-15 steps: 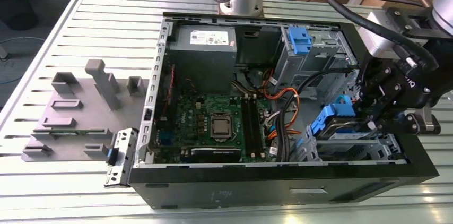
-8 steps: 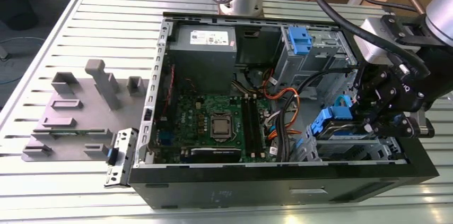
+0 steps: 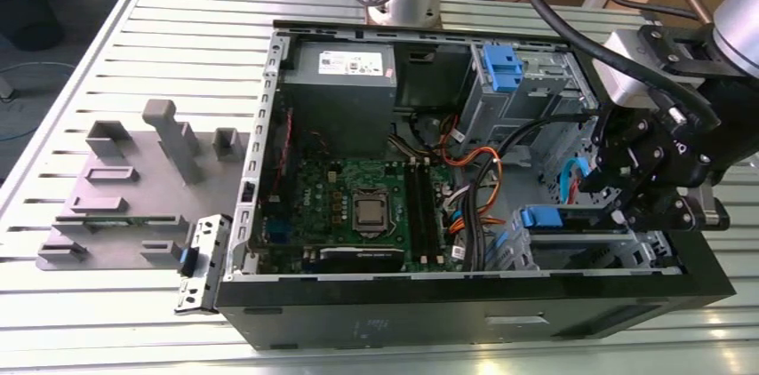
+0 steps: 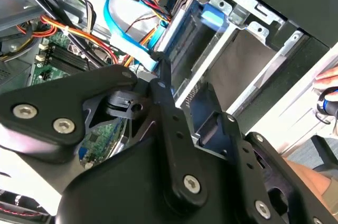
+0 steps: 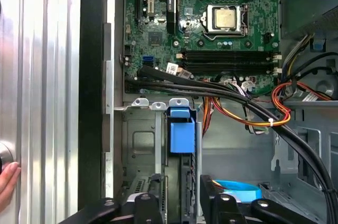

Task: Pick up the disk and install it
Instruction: 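Insert the disk into the insertion slot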

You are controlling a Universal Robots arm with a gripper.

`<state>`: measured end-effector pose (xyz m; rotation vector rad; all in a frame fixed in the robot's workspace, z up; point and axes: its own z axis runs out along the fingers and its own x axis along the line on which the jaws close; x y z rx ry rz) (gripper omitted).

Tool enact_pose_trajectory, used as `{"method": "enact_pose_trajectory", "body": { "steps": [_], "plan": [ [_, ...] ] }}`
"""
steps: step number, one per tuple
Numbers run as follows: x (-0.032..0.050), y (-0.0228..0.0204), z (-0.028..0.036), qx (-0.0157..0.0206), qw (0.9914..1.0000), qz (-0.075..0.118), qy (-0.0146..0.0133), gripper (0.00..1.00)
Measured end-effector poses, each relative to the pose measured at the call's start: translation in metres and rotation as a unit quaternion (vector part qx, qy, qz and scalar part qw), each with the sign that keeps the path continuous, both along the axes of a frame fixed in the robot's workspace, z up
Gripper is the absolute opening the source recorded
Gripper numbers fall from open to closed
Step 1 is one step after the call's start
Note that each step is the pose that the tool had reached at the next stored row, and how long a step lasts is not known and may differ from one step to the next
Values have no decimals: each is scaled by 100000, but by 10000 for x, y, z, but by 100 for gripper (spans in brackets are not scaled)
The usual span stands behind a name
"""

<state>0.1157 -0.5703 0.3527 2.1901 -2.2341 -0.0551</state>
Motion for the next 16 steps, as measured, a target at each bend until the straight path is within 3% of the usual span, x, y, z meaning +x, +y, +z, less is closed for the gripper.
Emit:
{"method": "enact_pose_trajectory", "body": {
  "steps": [4,7,9,16],
  "plan": [
    [-1,0,-4,16,100000,-7,-55,42],
    [-9,0,-31,14,99998,27,-682,42],
    [-11,0,-49,10,99996,75,-853,42],
    [-12,19,-57,15,99996,92,-883,42]
  ]
}}
